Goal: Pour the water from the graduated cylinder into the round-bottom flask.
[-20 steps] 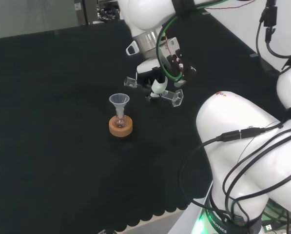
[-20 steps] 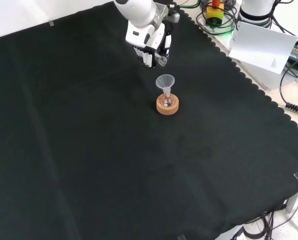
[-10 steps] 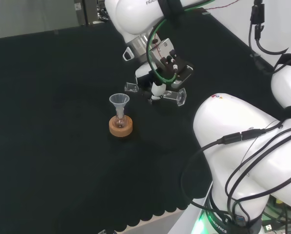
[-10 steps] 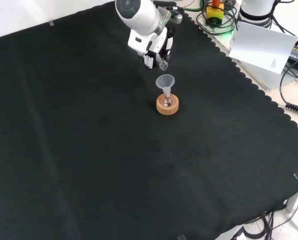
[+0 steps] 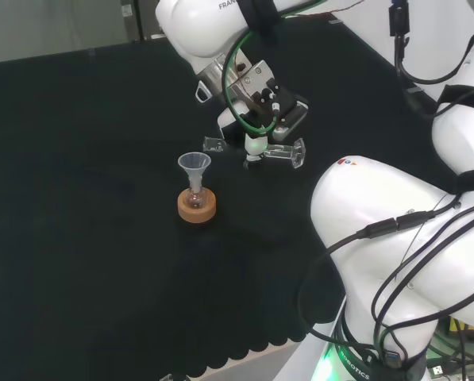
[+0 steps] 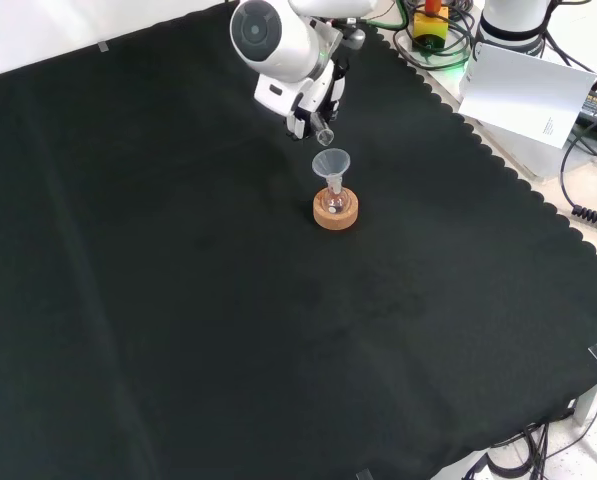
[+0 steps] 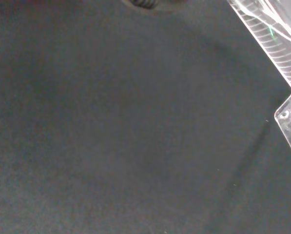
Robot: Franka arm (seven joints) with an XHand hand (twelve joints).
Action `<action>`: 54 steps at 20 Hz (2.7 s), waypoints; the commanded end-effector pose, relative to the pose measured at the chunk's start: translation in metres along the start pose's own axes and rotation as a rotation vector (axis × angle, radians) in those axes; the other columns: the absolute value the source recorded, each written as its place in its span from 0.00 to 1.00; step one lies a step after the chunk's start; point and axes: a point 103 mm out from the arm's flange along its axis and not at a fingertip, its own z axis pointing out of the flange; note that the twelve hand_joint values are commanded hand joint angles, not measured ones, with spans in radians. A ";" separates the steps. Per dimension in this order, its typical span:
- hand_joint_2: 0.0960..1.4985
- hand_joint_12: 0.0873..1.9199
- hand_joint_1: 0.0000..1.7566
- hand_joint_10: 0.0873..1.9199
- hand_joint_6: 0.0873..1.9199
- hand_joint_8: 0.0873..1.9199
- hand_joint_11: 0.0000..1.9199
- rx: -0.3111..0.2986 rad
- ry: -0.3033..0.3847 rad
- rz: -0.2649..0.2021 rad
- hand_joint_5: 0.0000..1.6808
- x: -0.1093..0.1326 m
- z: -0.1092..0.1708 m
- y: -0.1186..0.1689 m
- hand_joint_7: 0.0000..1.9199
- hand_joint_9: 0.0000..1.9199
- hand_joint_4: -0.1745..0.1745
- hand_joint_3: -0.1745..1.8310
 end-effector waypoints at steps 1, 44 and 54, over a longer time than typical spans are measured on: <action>0.71 0.33 0.72 0.00 0.48 0.46 0.68 0.046 -0.040 0.043 0.60 -0.007 -0.003 -0.004 0.54 0.79 0.00 0.09; 0.71 0.33 0.72 0.00 0.48 0.47 0.68 0.121 -0.258 0.132 0.60 0.008 -0.020 -0.004 0.54 0.79 0.00 0.09; 0.72 0.33 0.72 0.00 0.48 0.47 0.68 0.123 -0.302 0.154 0.59 0.009 -0.025 -0.006 0.54 0.79 0.00 0.09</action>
